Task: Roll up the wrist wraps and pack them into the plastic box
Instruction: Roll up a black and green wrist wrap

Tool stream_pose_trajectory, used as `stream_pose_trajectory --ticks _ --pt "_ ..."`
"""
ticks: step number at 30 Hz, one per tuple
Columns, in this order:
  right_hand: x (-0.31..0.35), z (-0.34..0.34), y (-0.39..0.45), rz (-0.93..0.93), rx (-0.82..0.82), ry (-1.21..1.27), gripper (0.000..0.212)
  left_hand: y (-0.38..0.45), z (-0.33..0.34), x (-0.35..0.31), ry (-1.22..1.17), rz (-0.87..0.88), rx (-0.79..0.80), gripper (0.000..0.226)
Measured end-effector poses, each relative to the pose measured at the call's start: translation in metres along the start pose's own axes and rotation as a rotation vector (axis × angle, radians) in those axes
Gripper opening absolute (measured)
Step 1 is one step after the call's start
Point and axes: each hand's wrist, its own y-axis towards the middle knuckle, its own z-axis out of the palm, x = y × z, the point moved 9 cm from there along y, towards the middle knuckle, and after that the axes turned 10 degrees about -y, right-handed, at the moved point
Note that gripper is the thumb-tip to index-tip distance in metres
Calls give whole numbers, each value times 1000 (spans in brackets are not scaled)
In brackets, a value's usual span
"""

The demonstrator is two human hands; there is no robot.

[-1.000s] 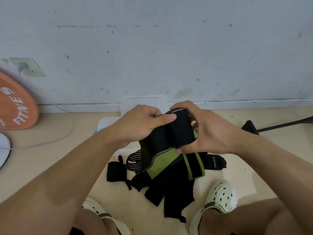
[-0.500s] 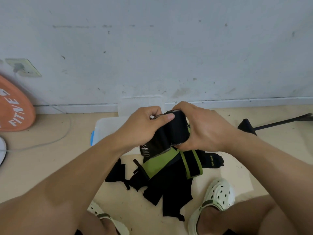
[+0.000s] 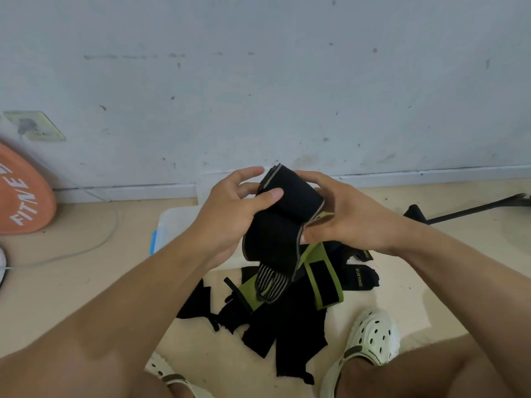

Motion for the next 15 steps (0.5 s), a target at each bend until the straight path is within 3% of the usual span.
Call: stream_pose_trajectory --ticks 6,11,15 --pt "5 5 1 14 147 609 87 -1 4 -11 11 62 84 46" --pt "-1 -7 2 18 -129 348 55 -6 10 -11 139 95 130 53" --pt "0 -11 0 14 -172 253 33 -7 7 -11 215 118 102 44"
